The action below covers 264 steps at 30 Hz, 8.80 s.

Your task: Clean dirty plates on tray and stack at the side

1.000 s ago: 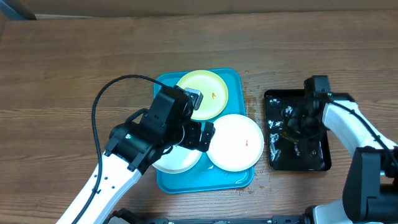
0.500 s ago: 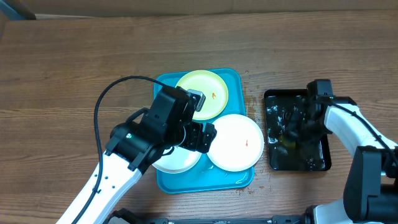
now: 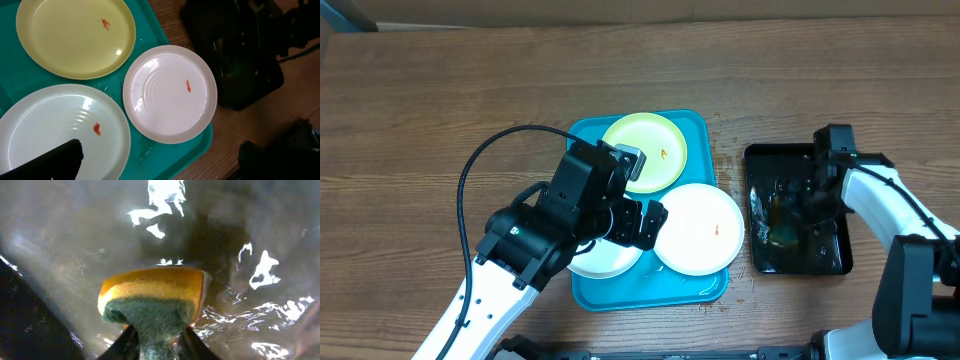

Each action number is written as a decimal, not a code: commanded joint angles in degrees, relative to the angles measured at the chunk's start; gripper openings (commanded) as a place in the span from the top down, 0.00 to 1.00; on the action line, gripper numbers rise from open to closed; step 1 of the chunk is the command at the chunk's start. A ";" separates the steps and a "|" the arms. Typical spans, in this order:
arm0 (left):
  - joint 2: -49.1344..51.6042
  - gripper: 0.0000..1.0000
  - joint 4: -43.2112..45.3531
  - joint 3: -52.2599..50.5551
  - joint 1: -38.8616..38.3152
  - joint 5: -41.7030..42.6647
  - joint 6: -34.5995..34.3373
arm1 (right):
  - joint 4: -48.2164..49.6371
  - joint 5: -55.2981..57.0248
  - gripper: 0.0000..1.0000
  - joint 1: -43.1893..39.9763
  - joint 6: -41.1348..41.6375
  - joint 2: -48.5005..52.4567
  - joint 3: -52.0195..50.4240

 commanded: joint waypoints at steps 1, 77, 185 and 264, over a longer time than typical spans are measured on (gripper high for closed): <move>-0.33 0.00 -0.31 1.25 -0.42 -0.55 0.83 | 2.58 1.20 0.89 0.00 3.13 -0.61 -3.76; 43.12 0.94 14.67 0.70 -1.49 -4.22 1.05 | 1.31 -3.17 0.96 0.00 1.07 -1.38 -5.70; 43.06 0.96 -7.17 32.22 -5.90 -10.27 2.27 | -9.75 -17.27 0.10 -15.28 -0.04 -9.79 6.23; 46.42 0.96 23.61 36.79 -32.98 -69.68 12.00 | -18.40 -26.27 0.00 -41.94 -1.90 -10.80 10.19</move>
